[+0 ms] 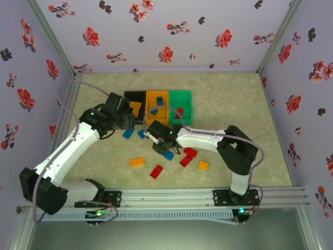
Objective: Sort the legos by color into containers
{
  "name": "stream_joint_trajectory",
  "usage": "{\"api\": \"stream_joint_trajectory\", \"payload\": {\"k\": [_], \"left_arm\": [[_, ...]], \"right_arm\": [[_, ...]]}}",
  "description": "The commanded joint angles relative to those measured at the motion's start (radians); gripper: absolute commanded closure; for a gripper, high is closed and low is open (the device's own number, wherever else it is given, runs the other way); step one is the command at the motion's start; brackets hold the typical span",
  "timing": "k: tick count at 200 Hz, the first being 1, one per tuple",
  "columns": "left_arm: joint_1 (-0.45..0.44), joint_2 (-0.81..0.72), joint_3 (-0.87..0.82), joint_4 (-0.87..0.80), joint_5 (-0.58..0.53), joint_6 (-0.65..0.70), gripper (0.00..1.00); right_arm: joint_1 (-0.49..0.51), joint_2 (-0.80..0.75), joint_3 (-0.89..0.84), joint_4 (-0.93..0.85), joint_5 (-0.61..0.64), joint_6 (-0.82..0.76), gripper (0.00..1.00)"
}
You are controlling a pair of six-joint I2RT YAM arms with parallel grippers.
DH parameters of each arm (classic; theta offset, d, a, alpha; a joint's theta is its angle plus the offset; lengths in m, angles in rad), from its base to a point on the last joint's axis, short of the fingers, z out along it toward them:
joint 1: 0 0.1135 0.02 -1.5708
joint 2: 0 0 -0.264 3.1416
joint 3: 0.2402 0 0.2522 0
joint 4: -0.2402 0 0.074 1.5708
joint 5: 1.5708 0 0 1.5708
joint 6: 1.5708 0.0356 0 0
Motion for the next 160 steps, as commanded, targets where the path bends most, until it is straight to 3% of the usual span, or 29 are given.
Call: {"api": "stream_joint_trajectory", "payload": {"k": [1,55,127,160], "left_arm": [[0.007,-0.019,-0.002,-0.028,-0.025,0.021,0.24],[0.008,-0.023,0.017,-0.027,-0.013,0.018,0.23],[0.008,-0.025,-0.02,0.033,0.049,-0.005,0.24],[0.004,-0.039,-0.036,0.044,0.064,-0.012,0.24]], "right_arm": [[-0.049,-0.083,-0.005,0.077,0.033,0.059,0.8],[-0.181,-0.141,0.071,0.093,0.127,0.16,0.8],[-0.315,-0.047,0.227,0.05,0.217,0.468,0.81],[-0.359,0.035,0.285,0.056,0.184,0.532,0.78]]}}
